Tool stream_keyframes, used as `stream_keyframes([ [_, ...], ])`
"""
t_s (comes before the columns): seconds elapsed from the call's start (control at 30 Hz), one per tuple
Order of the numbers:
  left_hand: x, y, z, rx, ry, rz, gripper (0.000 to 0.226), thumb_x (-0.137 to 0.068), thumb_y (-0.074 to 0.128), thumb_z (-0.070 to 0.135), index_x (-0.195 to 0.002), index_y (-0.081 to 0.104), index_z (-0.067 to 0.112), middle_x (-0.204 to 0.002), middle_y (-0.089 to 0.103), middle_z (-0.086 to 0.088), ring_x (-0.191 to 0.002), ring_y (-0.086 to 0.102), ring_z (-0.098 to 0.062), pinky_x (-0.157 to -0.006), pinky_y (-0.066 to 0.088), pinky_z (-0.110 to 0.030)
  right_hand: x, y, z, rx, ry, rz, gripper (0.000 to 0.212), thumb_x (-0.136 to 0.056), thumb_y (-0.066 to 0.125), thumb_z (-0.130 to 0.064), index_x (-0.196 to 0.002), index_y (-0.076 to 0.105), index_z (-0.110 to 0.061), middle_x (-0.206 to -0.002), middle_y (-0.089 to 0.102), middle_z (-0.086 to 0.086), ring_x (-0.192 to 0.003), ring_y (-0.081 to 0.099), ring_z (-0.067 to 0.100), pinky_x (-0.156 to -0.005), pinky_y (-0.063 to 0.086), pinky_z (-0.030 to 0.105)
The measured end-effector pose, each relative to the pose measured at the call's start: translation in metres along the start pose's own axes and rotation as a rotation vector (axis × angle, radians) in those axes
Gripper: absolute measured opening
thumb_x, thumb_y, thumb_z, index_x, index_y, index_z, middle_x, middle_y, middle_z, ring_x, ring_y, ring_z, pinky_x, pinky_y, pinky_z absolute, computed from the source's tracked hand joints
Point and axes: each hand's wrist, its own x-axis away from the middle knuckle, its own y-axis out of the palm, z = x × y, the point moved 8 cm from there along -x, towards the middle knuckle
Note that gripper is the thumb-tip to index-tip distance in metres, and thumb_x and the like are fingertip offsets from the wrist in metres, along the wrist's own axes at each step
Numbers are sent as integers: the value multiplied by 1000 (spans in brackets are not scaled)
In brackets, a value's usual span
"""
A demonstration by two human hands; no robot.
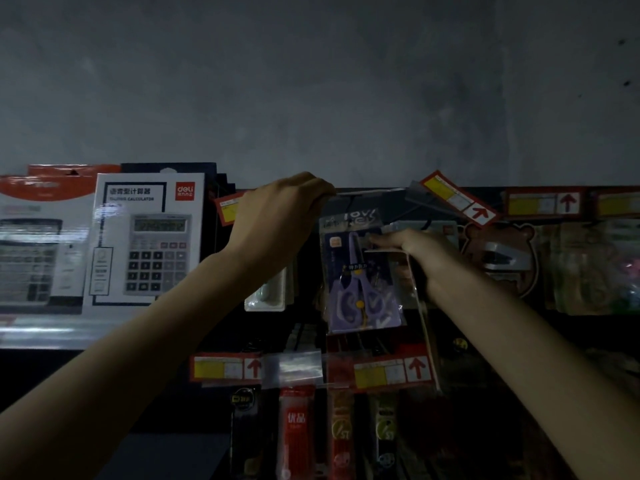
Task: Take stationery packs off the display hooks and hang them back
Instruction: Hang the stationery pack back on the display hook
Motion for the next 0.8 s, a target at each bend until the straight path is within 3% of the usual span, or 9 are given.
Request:
stream_keyframes([
  [0.1, 3, 2, 2, 1, 0, -32, 36, -102, 45, 32, -123, 71, 19, -118, 71, 0, -84, 66, -12, -60, 49, -21, -2, 0, 4, 26, -4, 2, 27, -78, 86, -26, -95, 76, -8, -89, 78, 13, -85, 75, 33, -89, 60, 49],
  [0.2, 17, 3, 4, 44, -74, -46, 33, -100, 48, 28, -123, 69, 17, -118, 68, -1, -85, 62, -10, -66, 56, -29, -1, -1, 7, 49, -1, 4, 27, -78, 86, -29, -92, 76, -9, -88, 78, 13, -86, 75, 34, -89, 60, 48],
  [0.3, 52, 6, 3, 233, -316, -14, 23, -99, 55, 26, -116, 67, 16, -107, 70, 2, -81, 65, -6, -69, 60, -27, -1, -3, 10, 63, -1, 6, 27, -78, 85, -34, -89, 72, -12, -87, 73, 9, -80, 69, 26, -74, 56, 35],
  [0.4, 97, 27, 9, 463, -579, -150, 14, -100, 60, 37, -110, 63, 26, -94, 68, 13, -73, 66, 4, -59, 54, -13, -3, -4, 15, 74, 35, -3, 27, -78, 85, -36, -86, 71, -15, -86, 69, 6, -70, 59, 20, -65, 45, 31],
  [0.47, 119, 46, 11, 561, -687, -252, 25, -97, 63, 49, -108, 64, 26, -88, 70, 10, -74, 66, 7, -55, 50, -11, -4, -3, 15, 76, 56, -18, 24, -76, 85, -36, -78, 71, -16, -80, 65, 6, -58, 51, 18, -57, 40, 27],
  [0.57, 134, 70, 9, 793, -832, -365, 34, -91, 71, 48, -105, 69, 18, -87, 76, -1, -71, 71, -6, -59, 51, -22, -8, -2, 20, 75, 83, -24, 25, -75, 84, -37, -78, 70, -17, -74, 60, 4, -49, 43, 15, -50, 33, 26],
  [0.7, 141, 78, 7, 972, -960, -328, 24, -90, 79, 26, -96, 74, 3, -89, 76, -21, -67, 64, -20, -57, 45, -28, 0, -4, 22, 96, 56, -9, 39, -81, 81, -39, -100, 75, -5, -86, 73, 8, -35, 47, 12, -41, 34, 21],
  [0.77, 143, 79, 8, 1028, -989, -308, 25, -89, 80, 24, -94, 75, 0, -87, 75, -23, -65, 63, -21, -57, 45, -28, 10, -2, 26, 111, 24, -47, 26, -86, 80, -27, -95, 74, -3, -86, 78, 11, -34, 57, 9, -35, 38, 17],
  [0.8, 144, 80, 9, 1033, -997, -305, 24, -89, 80, 23, -94, 75, 0, -86, 76, -22, -62, 63, -18, -54, 45, -25, 15, -3, 28, 141, -4, -61, 21, -86, 81, -22, -90, 73, -3, -84, 78, 13, -43, 66, 10, -40, 47, 17],
])
